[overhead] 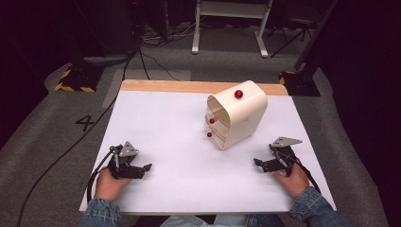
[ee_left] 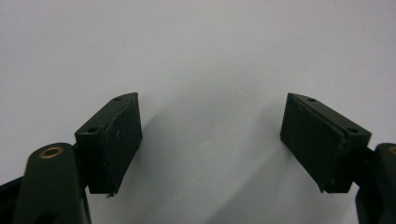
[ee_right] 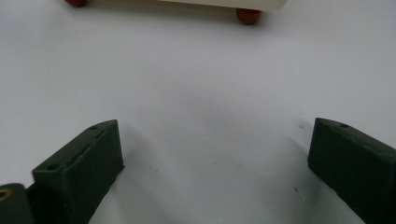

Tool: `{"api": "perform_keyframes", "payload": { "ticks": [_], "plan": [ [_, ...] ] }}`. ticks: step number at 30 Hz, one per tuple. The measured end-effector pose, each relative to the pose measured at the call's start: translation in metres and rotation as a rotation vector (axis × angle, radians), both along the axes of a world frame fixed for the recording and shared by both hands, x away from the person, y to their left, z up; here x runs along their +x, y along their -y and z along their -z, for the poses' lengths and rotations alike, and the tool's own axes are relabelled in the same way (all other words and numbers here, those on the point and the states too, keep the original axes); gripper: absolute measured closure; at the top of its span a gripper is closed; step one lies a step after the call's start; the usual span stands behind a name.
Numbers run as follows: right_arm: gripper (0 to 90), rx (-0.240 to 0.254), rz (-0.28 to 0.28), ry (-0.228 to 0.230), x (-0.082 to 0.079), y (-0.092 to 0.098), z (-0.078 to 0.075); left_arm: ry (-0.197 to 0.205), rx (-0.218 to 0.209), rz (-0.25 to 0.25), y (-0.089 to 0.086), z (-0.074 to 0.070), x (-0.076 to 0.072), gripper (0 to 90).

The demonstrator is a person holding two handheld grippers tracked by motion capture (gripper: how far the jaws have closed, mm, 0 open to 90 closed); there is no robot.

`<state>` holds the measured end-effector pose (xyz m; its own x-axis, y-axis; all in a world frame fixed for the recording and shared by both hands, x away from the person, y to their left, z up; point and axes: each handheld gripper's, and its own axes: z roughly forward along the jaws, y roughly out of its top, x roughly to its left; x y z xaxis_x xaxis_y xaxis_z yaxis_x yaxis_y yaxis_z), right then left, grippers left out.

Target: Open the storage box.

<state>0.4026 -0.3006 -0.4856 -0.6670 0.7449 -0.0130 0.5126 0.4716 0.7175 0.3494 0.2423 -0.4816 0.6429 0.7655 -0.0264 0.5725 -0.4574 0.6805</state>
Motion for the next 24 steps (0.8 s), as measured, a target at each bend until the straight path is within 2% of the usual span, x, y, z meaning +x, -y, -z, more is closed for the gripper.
{"api": "perform_keyframes", "payload": {
  "ticks": [3,5,6,9,11,12,14,16,17,18,19,20,21,22,23,24],
  "plan": [
    [3.3,0.000,0.000,0.000,0.000,0.000,0.000,-0.006,0.022,-0.030,0.004,-0.001,-0.002,19.1],
    [3.3,0.000,0.000,0.001,0.000,0.000,0.000,-0.029,0.027,-0.070,0.008,-0.003,-0.002,19.1],
    [3.3,-0.001,-0.001,0.002,0.000,0.000,0.000,-0.054,0.036,-0.111,0.012,-0.007,-0.002,21.9],
    [3.3,-0.001,-0.001,0.001,0.000,0.000,0.000,-0.067,0.043,-0.120,0.014,-0.010,-0.001,33.7],
    [3.3,0.000,-0.001,0.002,0.000,0.000,0.000,-0.076,-0.001,-0.102,0.015,-0.013,-0.001,36.5],
    [3.3,0.000,-0.001,0.002,0.000,0.000,0.000,-0.076,-0.001,-0.102,0.015,-0.013,-0.001,36.7],
    [3.3,0.000,0.000,0.001,0.000,0.000,0.000,-0.042,-0.002,-0.096,0.017,-0.018,-0.003,37.2],
    [3.3,0.000,0.000,0.001,0.000,0.000,0.000,0.006,-0.028,-0.075,0.023,-0.031,-0.006,38.9],
    [3.3,0.000,0.000,0.001,0.000,0.000,0.000,0.006,-0.028,-0.075,0.023,-0.031,-0.006,40.3],
    [3.3,0.000,0.000,0.001,0.000,0.000,0.000,0.028,-0.058,-0.048,0.029,-0.040,-0.008,40.7],
    [3.3,0.000,0.000,0.001,0.000,0.000,0.000,0.029,-0.087,-0.024,0.032,-0.044,-0.010,41.7],
    [3.3,0.000,0.000,0.001,0.000,0.000,0.000,0.029,-0.087,-0.024,0.032,-0.044,-0.010,44.4],
    [3.3,0.000,0.000,0.001,0.000,0.000,0.000,0.032,-0.119,0.010,0.036,-0.049,-0.012,44.4],
    [3.3,0.000,0.000,0.001,0.000,0.000,0.000,0.056,-0.161,0.050,0.044,-0.059,-0.017,46.8],
    [3.3,0.000,0.000,0.001,0.000,0.000,0.000,0.056,-0.161,0.050,0.044,-0.059,-0.017,46.7],
    [3.3,0.000,0.000,0.001,0.000,0.000,0.000,0.074,-0.170,0.061,0.048,-0.064,-0.019,46.7]
  ]
}}
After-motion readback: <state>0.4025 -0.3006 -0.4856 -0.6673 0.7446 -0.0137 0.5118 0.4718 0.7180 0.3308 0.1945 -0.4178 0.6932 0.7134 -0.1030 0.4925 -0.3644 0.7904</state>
